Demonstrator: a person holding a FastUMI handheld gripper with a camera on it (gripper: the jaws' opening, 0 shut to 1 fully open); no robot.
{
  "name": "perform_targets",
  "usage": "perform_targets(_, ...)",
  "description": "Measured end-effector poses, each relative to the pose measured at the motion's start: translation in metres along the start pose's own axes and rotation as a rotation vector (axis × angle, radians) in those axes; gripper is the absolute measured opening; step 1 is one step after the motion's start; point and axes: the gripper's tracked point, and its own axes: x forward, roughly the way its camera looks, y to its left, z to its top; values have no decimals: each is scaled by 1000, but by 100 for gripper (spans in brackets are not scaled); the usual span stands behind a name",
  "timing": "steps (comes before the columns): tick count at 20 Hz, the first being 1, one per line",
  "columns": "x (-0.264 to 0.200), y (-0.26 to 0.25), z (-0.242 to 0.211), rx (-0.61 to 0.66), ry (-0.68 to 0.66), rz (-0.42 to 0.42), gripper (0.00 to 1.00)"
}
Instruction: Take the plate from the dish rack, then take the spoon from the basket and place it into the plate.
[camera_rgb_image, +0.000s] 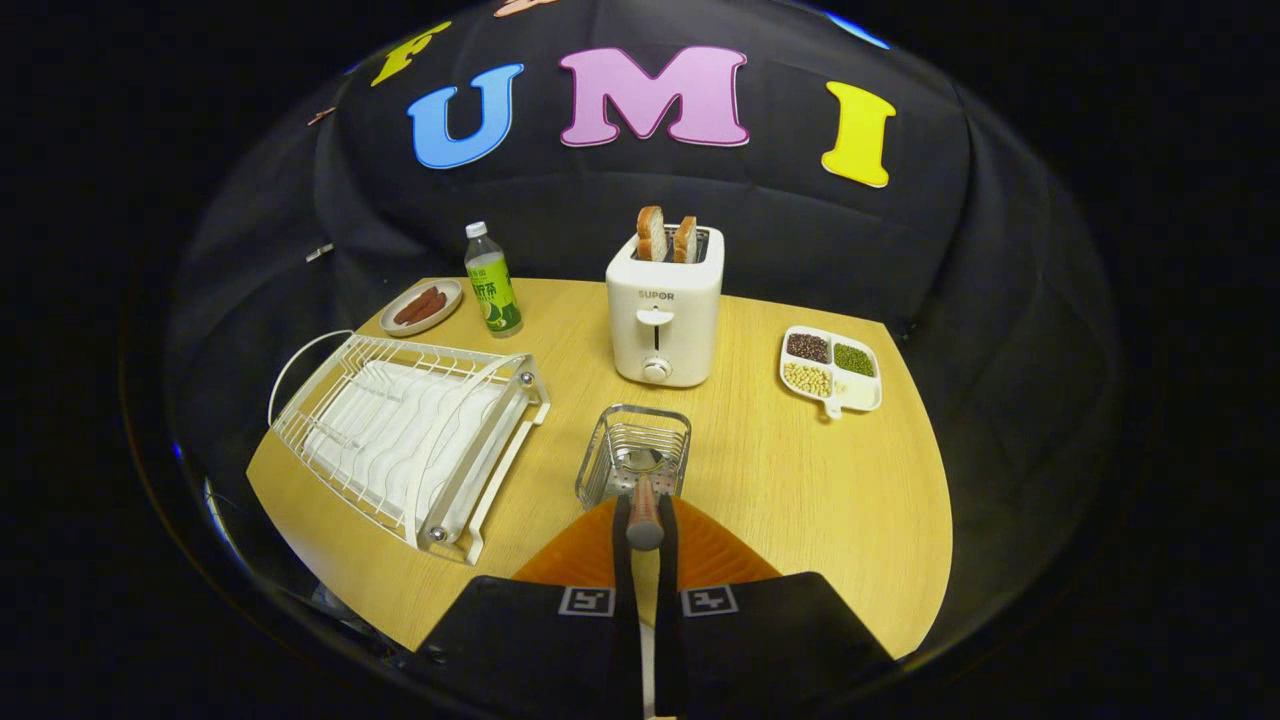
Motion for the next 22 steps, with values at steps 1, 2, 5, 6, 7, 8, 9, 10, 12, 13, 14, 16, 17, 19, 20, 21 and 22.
perform_targets(1, -8, 1, 5, 9, -14, 3, 9)
perform_targets(2, -18, 1, 11, 14, -32, 6, 9)
perform_targets(5, -64, 5, 15, 50, -73, 36, 9)
perform_targets(6, -76, 8, 11, 54, -75, 47, 9)
perform_targets(7, -92, 9, 5, 53, -75, 58, 9)
perform_targets(8, -106, 11, -2, 51, -71, 66, 9)
perform_targets(9, -119, 15, -11, 54, -66, 80, 9)
perform_targets(10, -130, 19, -21, 53, -54, 92, 9)
perform_targets(12, -149, 24, -50, 61, -15, 100, 9)
perform_targets(13, -153, 29, -65, 64, 8, 110, 9)
perform_targets(14, -155, 32, -82, 65, 40, 117, 9)
perform_targets(16, -153, 36, -115, 66, 104, 129, 9)
perform_targets(17, -148, 40, -128, 67, 126, 139, 9)
perform_targets(19, -134, 49, -148, 67, 168, 177, 9)
perform_targets(20, -127, 54, -156, 64, 189, 201, 9)
perform_targets(21, -121, 60, -160, 62, 202, 228, 9)
perform_targets(22, -116, 68, -159, 70, 195, 256, 9)
